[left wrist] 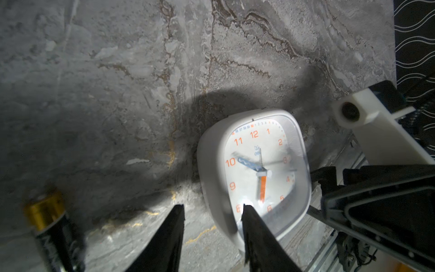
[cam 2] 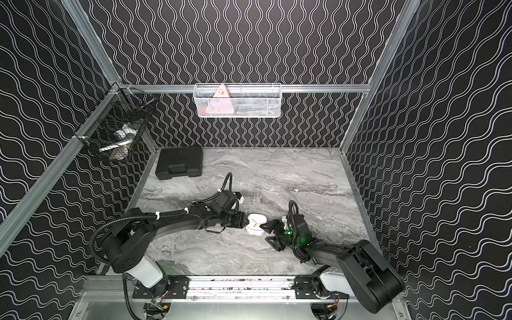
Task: Insert the battery into the alarm
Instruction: Adjust the alarm at the center of the board.
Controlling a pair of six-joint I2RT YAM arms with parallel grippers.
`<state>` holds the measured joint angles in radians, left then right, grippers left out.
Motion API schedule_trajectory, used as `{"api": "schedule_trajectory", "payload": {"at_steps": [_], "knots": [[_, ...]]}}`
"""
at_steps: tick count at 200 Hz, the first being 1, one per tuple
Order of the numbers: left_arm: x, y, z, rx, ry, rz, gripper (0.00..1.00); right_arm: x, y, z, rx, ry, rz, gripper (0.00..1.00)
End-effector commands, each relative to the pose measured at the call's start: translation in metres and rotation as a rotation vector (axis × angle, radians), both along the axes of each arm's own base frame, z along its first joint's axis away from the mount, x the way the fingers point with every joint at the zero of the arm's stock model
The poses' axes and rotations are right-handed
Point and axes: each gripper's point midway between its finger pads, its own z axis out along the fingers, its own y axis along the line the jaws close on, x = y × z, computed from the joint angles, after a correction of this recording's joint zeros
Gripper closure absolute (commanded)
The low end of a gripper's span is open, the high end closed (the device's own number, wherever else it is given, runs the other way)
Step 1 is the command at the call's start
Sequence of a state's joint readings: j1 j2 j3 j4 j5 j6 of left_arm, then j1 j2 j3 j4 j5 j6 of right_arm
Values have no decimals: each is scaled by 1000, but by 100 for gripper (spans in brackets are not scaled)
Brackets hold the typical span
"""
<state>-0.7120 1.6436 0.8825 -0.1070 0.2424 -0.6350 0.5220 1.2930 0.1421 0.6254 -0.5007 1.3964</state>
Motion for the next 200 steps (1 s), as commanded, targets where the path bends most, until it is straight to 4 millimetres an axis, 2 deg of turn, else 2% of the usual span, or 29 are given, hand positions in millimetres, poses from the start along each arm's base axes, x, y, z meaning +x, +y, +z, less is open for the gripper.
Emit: {"api": "schedule_trajectory", "payload": {"at_steps": [1,39,66,133,200], "knots": [[0,-5,1,-37,16,9,57,7,-7,-13,-26,28,-78,21],[-3,-4,-1,-34,22,8,60,10,-10,-18,-53,13,-83,22],[-2,-3,-2,-31,24,15,60,16,-11,-17,-74,-21,-91,26],[-2,-1,-5,-34,32,40,58,28,1,-4,-21,-110,-56,34],[-1,-2,-5,-37,36,46,56,27,10,-7,51,-138,-27,37]]}}
